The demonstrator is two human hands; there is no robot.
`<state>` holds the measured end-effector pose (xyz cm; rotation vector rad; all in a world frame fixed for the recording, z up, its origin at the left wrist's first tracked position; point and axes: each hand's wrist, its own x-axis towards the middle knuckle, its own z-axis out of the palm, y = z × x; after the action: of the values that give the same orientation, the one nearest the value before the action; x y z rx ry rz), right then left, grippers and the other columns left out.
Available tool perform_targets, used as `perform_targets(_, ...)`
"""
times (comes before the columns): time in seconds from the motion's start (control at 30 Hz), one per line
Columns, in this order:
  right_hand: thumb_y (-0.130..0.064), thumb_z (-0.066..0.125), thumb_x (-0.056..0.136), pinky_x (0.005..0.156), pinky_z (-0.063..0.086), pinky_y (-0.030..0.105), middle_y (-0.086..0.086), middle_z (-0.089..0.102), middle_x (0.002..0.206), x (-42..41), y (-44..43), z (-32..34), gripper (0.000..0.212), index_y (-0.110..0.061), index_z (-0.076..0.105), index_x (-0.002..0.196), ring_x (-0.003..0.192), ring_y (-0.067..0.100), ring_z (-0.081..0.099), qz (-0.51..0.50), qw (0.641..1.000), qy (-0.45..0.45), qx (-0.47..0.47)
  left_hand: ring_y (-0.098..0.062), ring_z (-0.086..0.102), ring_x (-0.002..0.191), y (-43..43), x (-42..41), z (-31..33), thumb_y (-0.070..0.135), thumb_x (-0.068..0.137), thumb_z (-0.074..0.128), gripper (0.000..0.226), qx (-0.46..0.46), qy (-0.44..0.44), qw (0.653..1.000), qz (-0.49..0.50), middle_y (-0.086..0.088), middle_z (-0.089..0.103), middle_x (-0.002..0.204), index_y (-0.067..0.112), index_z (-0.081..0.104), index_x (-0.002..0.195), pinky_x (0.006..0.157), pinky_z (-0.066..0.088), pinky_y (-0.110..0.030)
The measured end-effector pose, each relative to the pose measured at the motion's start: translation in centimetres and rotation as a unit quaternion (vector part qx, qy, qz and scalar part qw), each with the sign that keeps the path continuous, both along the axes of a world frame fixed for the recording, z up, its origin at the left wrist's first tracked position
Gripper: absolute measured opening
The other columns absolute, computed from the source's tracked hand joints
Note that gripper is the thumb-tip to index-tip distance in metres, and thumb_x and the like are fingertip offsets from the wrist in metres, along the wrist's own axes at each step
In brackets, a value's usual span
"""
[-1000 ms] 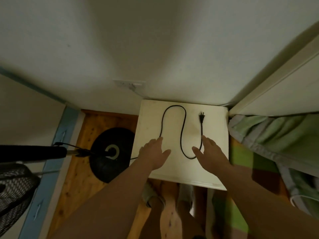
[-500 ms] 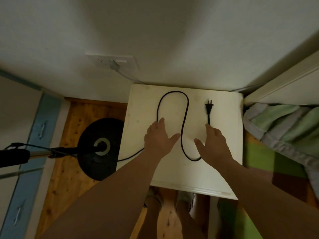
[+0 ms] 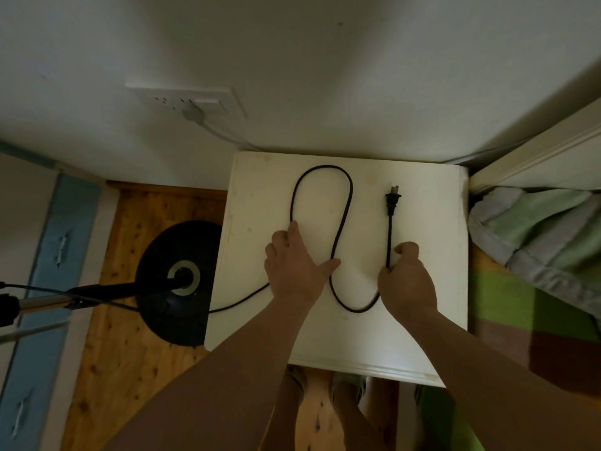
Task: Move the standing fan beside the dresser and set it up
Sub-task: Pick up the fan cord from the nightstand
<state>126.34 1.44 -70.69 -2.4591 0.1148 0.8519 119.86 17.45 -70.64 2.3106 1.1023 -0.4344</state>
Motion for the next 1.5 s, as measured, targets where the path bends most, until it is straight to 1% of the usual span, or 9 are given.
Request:
perform_targets(0.13, -0.005, 0.055, 0.092, 0.054, 0.036, 0.028, 0.008, 0.058, 0.09, 0.0, 0.2, -0.1, 0.038, -0.007, 0.042, 0.127, 0.07, 0.02, 0.054, -0.003, 1.0, 0.021, 0.006, -0.03, 0.052, 0.12, 0.0, -0.1, -0.2, 0.042, 0.081, 0.079, 0.078, -0.05, -0.02, 0.998, 0.037, -0.011, 0.052, 0.132, 0.013, 0.038, 0.141, 0.101, 0.044, -0.041)
perform_targets(0.2, -0.007, 0.057, 0.091, 0.055, 0.038, 0.028, 0.006, 0.059, 0.09, 0.1, 0.3, 0.0, 0.036, -0.008, 0.044, 0.125, 0.072, 0.019, 0.055, -0.008, 1.0, 0.025, 0.014, -0.029, 0.058, 0.113, -0.3, -0.1, -0.3, 0.035, 0.086, 0.077, 0.059, -0.098, -0.027, 0.993, 0.063, -0.01, 0.058, 0.125, 0.01, 0.046, 0.13, 0.096, 0.048, -0.042)
perform_targets(0.33, -0.01, 0.057, 0.091, 0.06, 0.038, 0.027, 0.001, 0.056, 0.094, 0.0, 0.8, 0.2, 0.023, -0.011, 0.052, 0.113, 0.077, 0.017, 0.053, 0.006, 0.999, 0.023, 0.03, -0.029, 0.058, 0.102, -0.5, 0.0, -0.5, 0.036, 0.097, 0.061, 0.03, -0.068, 0.002, 0.998, 0.004, -0.011, 0.059, 0.111, 0.009, 0.061, 0.108, 0.089, 0.049, -0.04)
perform_targets(0.5, -0.007, 0.053, 0.092, 0.058, 0.037, 0.021, 0.004, 0.058, 0.101, 0.0, 1.5, 0.4, 0.017, -0.019, 0.047, 0.102, 0.079, 0.017, 0.054, 0.01, 0.998, 0.02, 0.063, -0.029, 0.06, 0.094, -0.7, -0.3, -0.7, 0.029, 0.101, 0.055, 0.024, -0.059, -0.023, 0.998, 0.012, -0.012, 0.059, 0.104, 0.005, 0.058, 0.102, 0.084, 0.051, -0.042)
perform_targets(0.6, -0.006, 0.05, 0.093, 0.062, 0.038, 0.025, 0.003, 0.06, 0.1, 0.1, 1.8, 0.7, 0.019, -0.022, 0.046, 0.102, 0.083, 0.021, 0.056, 0.006, 0.996, 0.014, 0.084, -0.031, 0.064, 0.085, -0.4, -0.3, -0.6, 0.025, 0.103, 0.052, 0.02, -0.1, -0.077, 0.988, 0.089, -0.014, 0.065, 0.096, 0.005, 0.052, 0.103, 0.076, 0.054, -0.043)
perform_targets(0.83, -0.007, 0.049, 0.096, 0.062, 0.041, 0.026, -0.008, 0.059, 0.085, 0.4, 2.1, 1.7, 0.02, -0.017, 0.051, 0.113, 0.072, 0.01, 0.055, 0.003, 0.992, -0.001, 0.13, -0.016, 0.064, 0.073, 0.5, -0.6, 0.9, 0.012, 0.102, 0.054, 0.01, -0.272, -0.186, 0.902, 0.278, -0.004, 0.067, 0.086, 0.015, 0.052, 0.112, 0.057, 0.05, -0.008)
perform_targets(1.07, -0.013, 0.052, 0.099, 0.062, 0.042, 0.021, -0.013, 0.058, 0.089, 0.3, 2.9, 3.5, 0.02, -0.023, 0.052, 0.116, 0.075, 0.014, 0.06, 0.027, 0.984, -0.045, 0.173, -0.016, 0.066, 0.062, 0.6, -0.1, 2.9, 0.024, 0.105, 0.05, 0.017, -0.341, -0.149, 0.878, 0.301, -0.005, 0.068, 0.08, 0.012, 0.061, 0.108, 0.07, 0.056, -0.036)
perform_targets(1.27, -0.015, 0.053, 0.1, 0.062, 0.046, 0.023, -0.009, 0.061, 0.091, -1.0, 3.4, 5.4, 0.02, -0.025, 0.055, 0.117, 0.069, 0.012, 0.06, 0.078, 0.977, -0.05, 0.19, -0.013, 0.056, 0.053, 0.3, -0.2, 4.9, 0.018, 0.105, 0.048, 0.011, -0.326, -0.149, 0.89, 0.283, -0.005, 0.063, 0.08, 0.009, 0.055, 0.109, 0.052, 0.052, -0.026)
perform_targets(1.5, -0.016, 0.052, 0.101, 0.058, 0.044, 0.016, -0.01, 0.058, 0.083, -2.2, 3.3, 6.7, 0.025, -0.017, 0.06, 0.125, 0.066, 0.006, 0.058, 0.131, 0.982, 0.012, 0.138, -0.013, 0.048, 0.056, -0.5, -1.2, 6.4, 0.031, 0.1, 0.058, 0.021, -0.394, -0.119, 0.86, 0.301, 0.0, 0.053, 0.069, 0.012, 0.065, 0.103, 0.064, 0.053, -0.033)
